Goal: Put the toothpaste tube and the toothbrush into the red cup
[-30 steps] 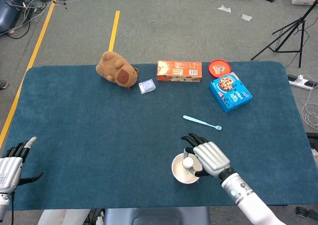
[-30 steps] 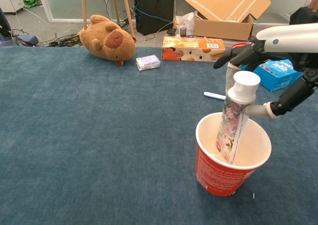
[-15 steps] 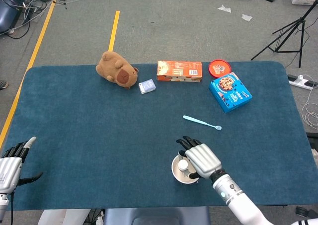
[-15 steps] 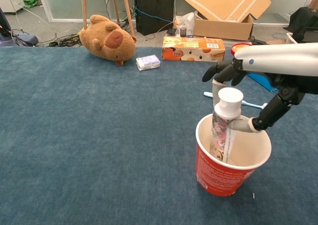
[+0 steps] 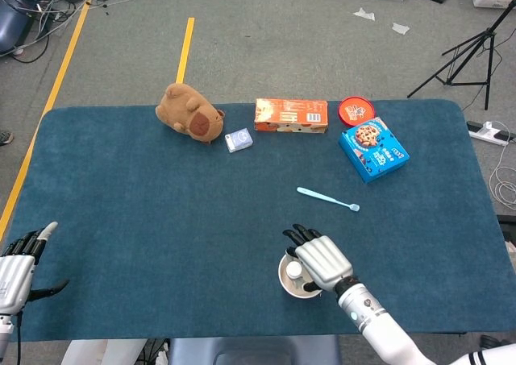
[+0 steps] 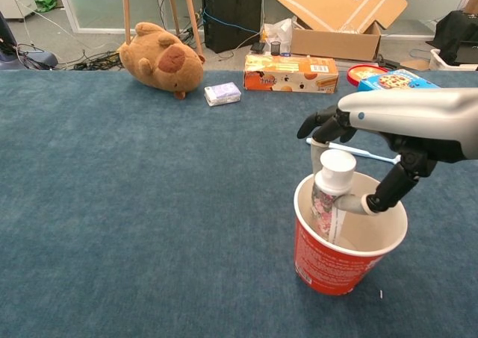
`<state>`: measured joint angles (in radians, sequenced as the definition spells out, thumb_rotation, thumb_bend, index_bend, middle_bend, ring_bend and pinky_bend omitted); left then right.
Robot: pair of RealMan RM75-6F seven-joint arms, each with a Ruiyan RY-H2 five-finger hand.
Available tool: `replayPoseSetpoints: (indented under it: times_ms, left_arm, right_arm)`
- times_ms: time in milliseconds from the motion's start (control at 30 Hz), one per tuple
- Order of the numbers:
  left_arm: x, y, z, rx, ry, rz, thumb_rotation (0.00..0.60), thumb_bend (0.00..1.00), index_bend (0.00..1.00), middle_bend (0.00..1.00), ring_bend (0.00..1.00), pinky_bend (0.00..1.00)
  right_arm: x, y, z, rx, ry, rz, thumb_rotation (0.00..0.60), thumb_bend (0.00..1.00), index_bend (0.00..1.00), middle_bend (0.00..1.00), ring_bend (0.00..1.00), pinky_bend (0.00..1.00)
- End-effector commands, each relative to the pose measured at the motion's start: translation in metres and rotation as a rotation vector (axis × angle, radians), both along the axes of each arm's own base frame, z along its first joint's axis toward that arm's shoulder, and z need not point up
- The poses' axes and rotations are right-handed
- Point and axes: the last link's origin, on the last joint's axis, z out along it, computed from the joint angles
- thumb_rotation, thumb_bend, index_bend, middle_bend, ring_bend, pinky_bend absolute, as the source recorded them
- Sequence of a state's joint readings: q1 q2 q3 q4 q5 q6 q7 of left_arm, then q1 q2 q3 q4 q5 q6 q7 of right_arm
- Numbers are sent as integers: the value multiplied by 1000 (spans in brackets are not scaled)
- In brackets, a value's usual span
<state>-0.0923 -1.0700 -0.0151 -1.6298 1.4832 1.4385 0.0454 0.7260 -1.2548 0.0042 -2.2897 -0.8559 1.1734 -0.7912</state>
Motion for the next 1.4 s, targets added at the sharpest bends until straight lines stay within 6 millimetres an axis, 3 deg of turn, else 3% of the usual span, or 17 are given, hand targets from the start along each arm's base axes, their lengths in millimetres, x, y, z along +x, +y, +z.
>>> replayPoseSetpoints:
  times_ms: [33,900,1400]
  left_arm:
    - [0,0,0,0,0,0,600,0,42,175,162,224]
    - [1,-1,0,-5,1,3,600,0,42,179,162,225]
    - [0,0,0,-6,1,4,600,0,42,185,165,225]
  right_arm:
    - [-1,0,-2,2,5,-1,600,250,673,146,0,188]
    - [-3,-4,-11,20,-2,-17,600,246,673,146,0,188]
    - [-7,-5,-11,35,-6,-28,600,232,452,143,0,188]
